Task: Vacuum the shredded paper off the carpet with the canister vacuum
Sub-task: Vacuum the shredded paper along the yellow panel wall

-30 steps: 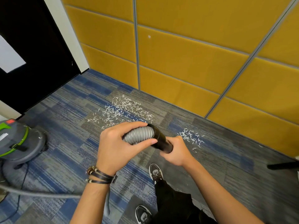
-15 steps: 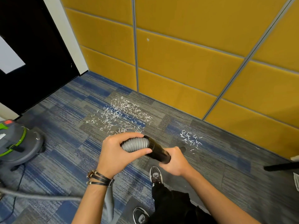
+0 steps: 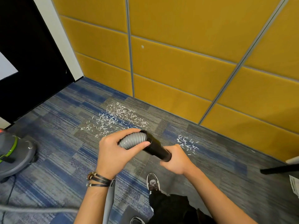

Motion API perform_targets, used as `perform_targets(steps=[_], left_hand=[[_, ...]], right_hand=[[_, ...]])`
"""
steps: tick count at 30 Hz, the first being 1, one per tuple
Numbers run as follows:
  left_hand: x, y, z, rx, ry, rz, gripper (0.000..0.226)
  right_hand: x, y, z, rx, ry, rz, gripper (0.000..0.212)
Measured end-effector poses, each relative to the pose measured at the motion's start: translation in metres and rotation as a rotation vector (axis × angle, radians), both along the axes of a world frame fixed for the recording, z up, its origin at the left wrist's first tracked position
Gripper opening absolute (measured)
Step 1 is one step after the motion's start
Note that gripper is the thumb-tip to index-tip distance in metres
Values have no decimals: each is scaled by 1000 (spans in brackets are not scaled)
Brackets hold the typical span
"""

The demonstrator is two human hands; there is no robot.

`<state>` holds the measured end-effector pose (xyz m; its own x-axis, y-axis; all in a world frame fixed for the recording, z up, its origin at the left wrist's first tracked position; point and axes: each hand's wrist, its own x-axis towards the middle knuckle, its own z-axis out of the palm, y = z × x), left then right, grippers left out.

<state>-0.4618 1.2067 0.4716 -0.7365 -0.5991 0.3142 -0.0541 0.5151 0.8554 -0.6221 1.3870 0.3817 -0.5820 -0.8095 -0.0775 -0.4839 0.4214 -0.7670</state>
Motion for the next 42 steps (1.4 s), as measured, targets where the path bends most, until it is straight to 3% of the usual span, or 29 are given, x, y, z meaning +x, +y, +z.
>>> perform_targets(steps=[9,18,24,34,42], left_hand=[[-21,-1,5,-97,1,-101,46],[-37,-2,-16,-12,-71,-184,46],[-50,-2,-12,-42,-13,-117,49],[-62,-7,-25,22,-71,-242,46],[-69,-13,-20,-55,4,-164,48]], right_hand=[[-13,2,0,-87,21,-77,34],[-20,18,-22,-22,-27,-80,42],[-40,13,-12,-19,16,-88,31],[-41,17,-32,-23,-25,-106,37],[-62,6,-24,-18,48,-83,14]])
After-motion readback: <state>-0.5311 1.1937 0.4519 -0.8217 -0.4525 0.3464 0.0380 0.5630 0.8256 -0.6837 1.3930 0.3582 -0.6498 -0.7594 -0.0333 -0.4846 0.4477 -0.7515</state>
